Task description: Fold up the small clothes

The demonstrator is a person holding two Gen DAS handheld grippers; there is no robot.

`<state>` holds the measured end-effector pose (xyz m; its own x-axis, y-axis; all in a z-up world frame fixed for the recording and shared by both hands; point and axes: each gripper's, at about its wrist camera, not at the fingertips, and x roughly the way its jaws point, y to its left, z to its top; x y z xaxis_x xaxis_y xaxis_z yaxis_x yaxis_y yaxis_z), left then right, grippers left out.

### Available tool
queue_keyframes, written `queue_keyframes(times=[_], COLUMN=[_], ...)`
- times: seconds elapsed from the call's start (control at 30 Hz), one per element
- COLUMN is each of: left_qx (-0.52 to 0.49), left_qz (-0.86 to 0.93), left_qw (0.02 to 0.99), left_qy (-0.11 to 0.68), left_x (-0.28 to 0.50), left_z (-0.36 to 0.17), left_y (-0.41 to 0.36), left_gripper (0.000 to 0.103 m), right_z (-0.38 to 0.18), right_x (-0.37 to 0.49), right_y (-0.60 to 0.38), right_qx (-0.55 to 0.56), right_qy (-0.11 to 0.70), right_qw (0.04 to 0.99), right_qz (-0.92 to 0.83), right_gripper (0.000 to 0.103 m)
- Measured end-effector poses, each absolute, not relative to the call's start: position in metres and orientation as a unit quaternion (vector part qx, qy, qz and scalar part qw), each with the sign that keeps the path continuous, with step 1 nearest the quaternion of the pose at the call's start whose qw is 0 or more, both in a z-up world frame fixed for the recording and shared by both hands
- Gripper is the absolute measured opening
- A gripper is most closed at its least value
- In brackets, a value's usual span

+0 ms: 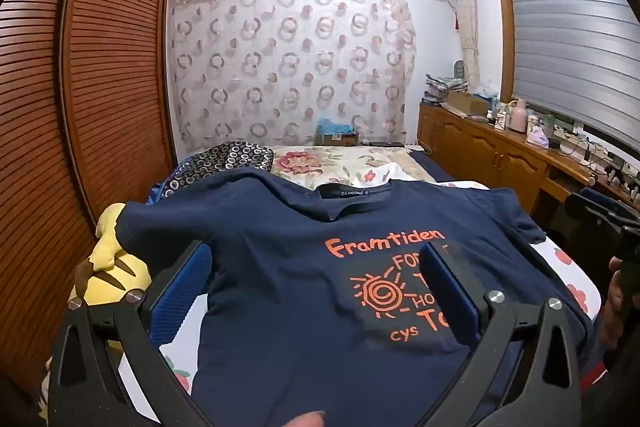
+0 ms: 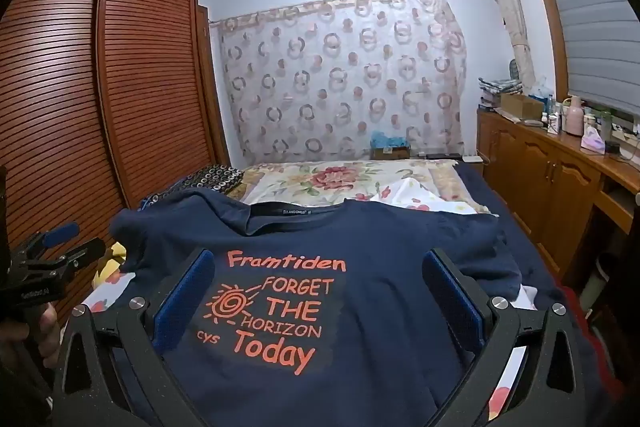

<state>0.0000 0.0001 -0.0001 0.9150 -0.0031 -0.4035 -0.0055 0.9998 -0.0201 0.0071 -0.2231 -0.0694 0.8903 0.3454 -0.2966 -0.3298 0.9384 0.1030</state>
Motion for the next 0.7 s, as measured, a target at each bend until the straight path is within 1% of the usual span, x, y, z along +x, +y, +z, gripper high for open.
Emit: queue_keyframes(times=[0.27,0.3,0.5,0.7], left_qx=[-0.012,-0.012,-0.011,-0.01], left_qz=[0.001,0.0,0.002,0.002], left_qw=[0.979,0.979,0.979,0.979], left_qy=[0.203,0.203,0.202,0.202], left_x=[-0.0001,-0.0001,-0.0002,-0.0002], left_z=[-0.0001,-0.0001,0.0,0.0], left_y=[0.0001,0.0001,0.0001,0.0002], left_gripper=[0.103,0.103,0.103,0.103], right_z=[-0.0673,-0.075,-0.0761,-0.0696], right_x=[0.0057,0.0042,0.0007,0.0044], right_y=[-0.2269,-0.2207,-0.2171,-0.2221], right_qx=[0.025,0.024,0.021,0.021], right_qy=[0.148,0.148,0.15,0.152], right_qw=[0.974,0.975,0.974,0.973], right_qz=[0.166,0.166,0.17,0.173], right_gripper=[0.103,0.103,0.103,0.103])
